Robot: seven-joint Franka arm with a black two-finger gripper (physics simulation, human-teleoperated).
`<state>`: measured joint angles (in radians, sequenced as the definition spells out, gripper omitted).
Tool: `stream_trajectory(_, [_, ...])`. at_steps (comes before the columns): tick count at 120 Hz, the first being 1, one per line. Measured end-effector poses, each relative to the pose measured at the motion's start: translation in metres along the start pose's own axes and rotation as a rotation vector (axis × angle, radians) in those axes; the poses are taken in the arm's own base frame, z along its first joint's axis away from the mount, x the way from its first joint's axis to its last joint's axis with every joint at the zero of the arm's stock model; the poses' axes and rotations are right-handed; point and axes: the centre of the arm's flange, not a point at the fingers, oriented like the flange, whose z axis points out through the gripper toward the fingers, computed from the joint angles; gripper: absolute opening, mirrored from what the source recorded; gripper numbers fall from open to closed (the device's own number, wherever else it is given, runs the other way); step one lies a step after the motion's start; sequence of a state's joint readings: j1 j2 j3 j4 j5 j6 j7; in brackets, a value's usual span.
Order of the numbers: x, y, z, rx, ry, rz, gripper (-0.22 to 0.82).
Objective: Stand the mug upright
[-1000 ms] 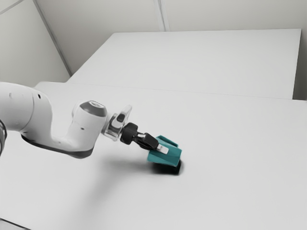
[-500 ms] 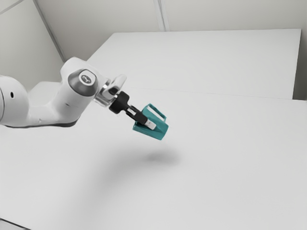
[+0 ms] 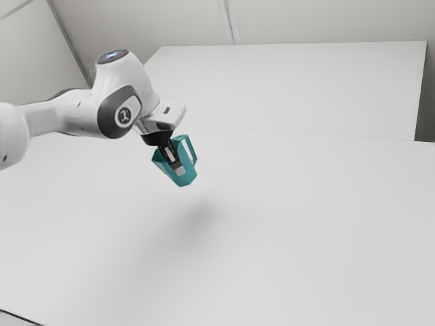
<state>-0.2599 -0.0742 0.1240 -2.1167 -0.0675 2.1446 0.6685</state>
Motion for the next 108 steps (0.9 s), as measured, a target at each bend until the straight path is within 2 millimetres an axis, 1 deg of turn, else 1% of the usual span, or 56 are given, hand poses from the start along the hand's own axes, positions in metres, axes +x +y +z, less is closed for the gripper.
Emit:
stream_trajectory(15, [-0.006, 0.006, 0.005, 0.032, -0.042, -0.040, -0.17])
stream_trajectory(30, [-0.015, 0.008, 0.017, 0.042, -0.077, -0.093, -0.18])
stream_trajectory(45, [-0.020, 0.009, 0.029, 0.048, -0.096, -0.142, -0.18])
stream_trajectory(67, [-0.020, 0.007, 0.046, 0.049, -0.112, -0.201, -0.15])
stream_trajectory(108, [-0.019, 0.005, 0.075, 0.047, -0.144, -0.271, -0.15])
